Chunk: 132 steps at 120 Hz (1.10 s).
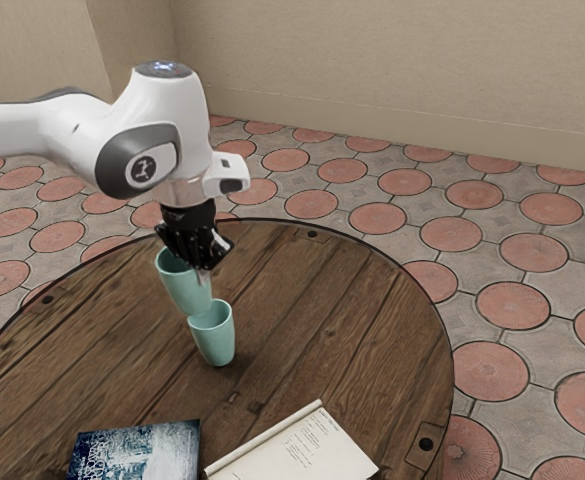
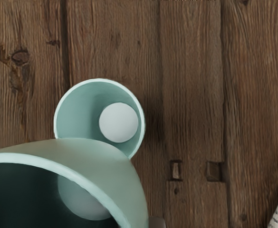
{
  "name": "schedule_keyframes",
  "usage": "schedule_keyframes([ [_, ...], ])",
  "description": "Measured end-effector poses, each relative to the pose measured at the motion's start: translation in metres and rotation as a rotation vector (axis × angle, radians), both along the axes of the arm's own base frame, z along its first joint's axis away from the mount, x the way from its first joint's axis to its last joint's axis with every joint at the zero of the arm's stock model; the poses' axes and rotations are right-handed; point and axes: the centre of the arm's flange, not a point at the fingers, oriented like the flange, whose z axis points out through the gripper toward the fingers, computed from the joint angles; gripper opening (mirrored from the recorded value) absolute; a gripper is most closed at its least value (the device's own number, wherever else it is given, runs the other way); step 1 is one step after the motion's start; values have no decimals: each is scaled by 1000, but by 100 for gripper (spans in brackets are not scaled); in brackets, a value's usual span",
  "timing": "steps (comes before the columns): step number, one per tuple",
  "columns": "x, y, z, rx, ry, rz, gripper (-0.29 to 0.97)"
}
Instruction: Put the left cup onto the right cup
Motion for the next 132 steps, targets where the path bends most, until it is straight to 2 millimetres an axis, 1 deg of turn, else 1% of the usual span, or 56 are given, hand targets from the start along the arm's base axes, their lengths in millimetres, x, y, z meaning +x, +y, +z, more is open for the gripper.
schedule_keyframes([
  [21,9,-6,-11,-7,6,3,-10],
  [44,21,-5,-20,-13,9,18,-10],
  [65,31,-3,-24,-18,4,31,-10],
  [95,34,3,-29,-18,8,51,-10],
  [132,37,16,-33,-17,15,81,-10],
])
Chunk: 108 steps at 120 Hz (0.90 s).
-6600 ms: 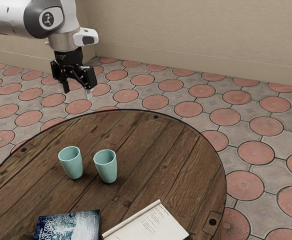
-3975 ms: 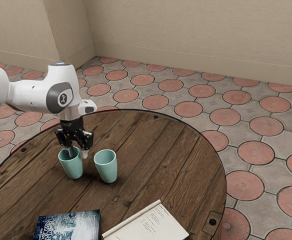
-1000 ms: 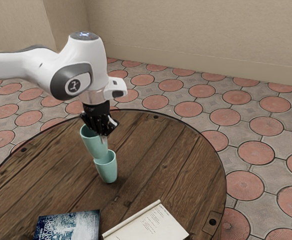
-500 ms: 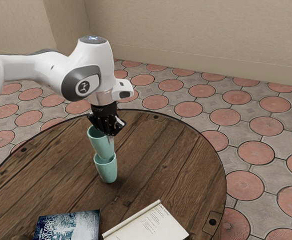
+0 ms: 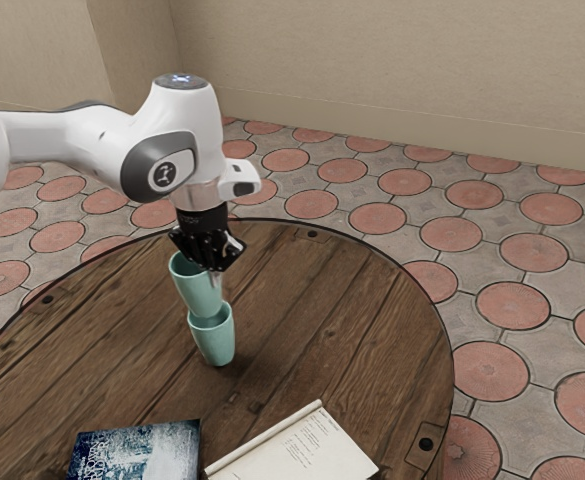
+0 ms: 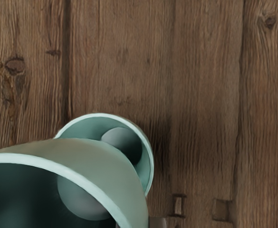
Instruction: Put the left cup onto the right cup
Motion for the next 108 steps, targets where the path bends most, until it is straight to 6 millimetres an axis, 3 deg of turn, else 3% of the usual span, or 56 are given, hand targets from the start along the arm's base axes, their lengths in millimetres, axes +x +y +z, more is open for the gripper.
schedule_keyframes([
  [30,3,8,-7,0,8,18,-10],
  [108,15,2,-29,-3,24,13,-10],
])
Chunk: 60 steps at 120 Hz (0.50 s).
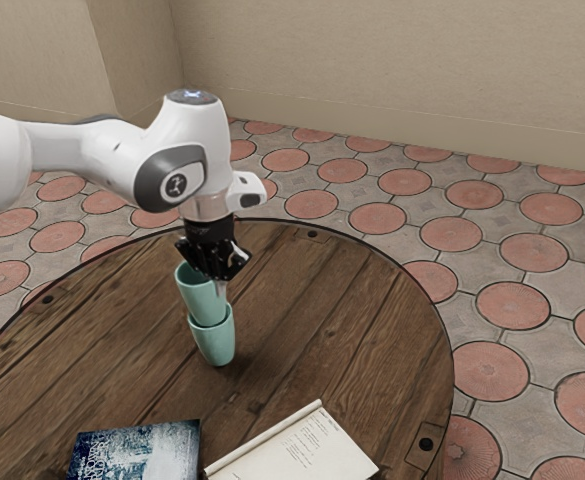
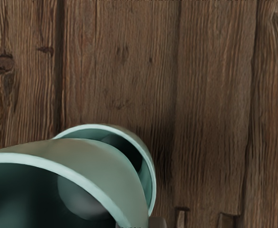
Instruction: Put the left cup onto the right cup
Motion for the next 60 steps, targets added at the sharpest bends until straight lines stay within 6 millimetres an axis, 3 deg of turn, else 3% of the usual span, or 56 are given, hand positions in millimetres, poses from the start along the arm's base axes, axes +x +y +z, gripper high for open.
schedule_keyframes([
  [32,3,4,-4,-1,-3,9,-10],
  [60,2,2,-2,-19,3,25,8],
])
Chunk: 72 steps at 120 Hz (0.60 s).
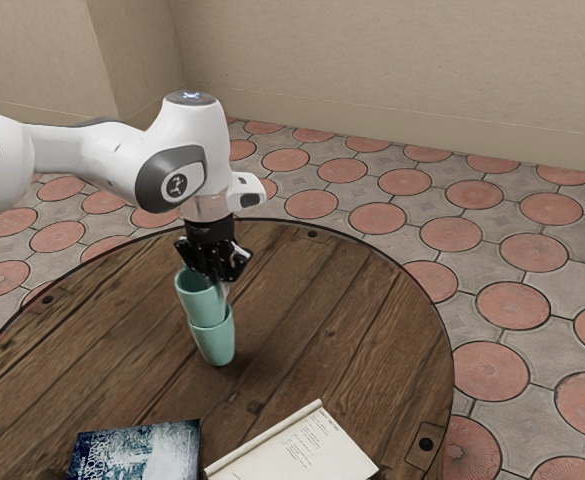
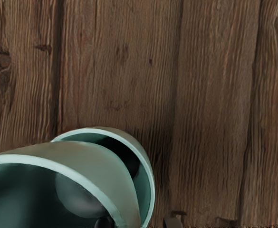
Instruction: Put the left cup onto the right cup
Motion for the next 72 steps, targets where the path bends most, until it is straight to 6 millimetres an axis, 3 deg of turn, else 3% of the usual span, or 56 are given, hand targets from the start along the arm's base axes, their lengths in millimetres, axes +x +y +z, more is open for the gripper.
schedule_keyframes([
  [26,-3,-2,5,-10,3,9,18],
  [72,-16,-19,37,-6,0,-1,24],
])
